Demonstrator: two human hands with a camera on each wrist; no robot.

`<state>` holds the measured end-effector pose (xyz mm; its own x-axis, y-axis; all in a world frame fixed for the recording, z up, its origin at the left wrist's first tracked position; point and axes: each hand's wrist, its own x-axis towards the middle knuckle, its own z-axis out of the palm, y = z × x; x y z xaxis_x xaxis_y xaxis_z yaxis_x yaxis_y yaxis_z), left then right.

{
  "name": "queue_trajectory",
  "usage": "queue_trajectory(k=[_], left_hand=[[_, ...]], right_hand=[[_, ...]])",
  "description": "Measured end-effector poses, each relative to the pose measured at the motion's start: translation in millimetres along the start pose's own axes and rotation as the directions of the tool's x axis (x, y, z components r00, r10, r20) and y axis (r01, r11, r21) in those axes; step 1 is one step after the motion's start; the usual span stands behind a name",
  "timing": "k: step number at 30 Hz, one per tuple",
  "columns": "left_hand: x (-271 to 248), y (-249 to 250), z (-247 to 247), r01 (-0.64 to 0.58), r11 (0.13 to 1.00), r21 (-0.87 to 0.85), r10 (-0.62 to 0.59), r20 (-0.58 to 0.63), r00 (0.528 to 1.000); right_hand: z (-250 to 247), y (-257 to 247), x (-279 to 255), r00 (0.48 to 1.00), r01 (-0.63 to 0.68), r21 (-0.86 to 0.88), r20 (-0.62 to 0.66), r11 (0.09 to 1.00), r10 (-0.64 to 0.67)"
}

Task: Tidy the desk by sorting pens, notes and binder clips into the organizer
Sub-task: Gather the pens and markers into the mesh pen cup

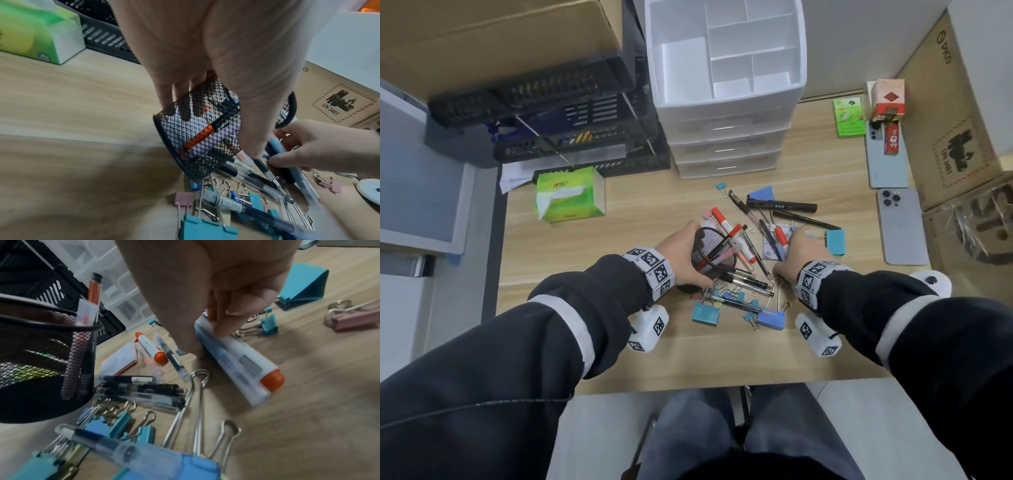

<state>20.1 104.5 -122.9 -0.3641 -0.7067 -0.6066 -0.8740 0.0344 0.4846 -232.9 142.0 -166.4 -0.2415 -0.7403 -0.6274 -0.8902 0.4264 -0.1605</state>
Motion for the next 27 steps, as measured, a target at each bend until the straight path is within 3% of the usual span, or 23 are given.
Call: queue_trajectory(k=[6, 10, 13, 17, 22, 27], left_hand=[[0, 4, -3, -0.003, 1.000, 0.016, 0.003, 0.008, 1.000], [-1, 11, -10, -0.026, 0.999, 0.043, 0.025, 0.015, 1.000], [-3, 18, -17, -0.040, 0.995, 0.086, 0.039, 0.015, 0.999], [-4, 22, -23, -0.014, 0.991, 0.136, 0.012, 0.017, 1.000], [-3, 27, -30, 0.025, 0.988, 0.152, -0.024, -0.005, 1.000], [-1, 32, -28, 0.020, 0.990, 0.139, -0.018, -0.014, 1.000]], right_hand=[[-9, 3, -5, 0.997, 0.031, -0.019, 0.065, 0.999, -0.030], [-26, 4, -8, 0.991, 0.108, 0.156, 0.056, 0.982, -0.118], [-48, -1, -11, 0.984, 0.179, 0.339, -0.038, 0.924, -0.177], [-78, -19, -18, 0.966, 0.240, 0.544, -0.057, 0.804, -0.250], [-99, -42, -25, 0.953, 0.304, 0.674, -0.221, 0.673, -0.209], [-91, -63, -31, 0.942, 0.335, 0.668, -0.215, 0.665, -0.259]])
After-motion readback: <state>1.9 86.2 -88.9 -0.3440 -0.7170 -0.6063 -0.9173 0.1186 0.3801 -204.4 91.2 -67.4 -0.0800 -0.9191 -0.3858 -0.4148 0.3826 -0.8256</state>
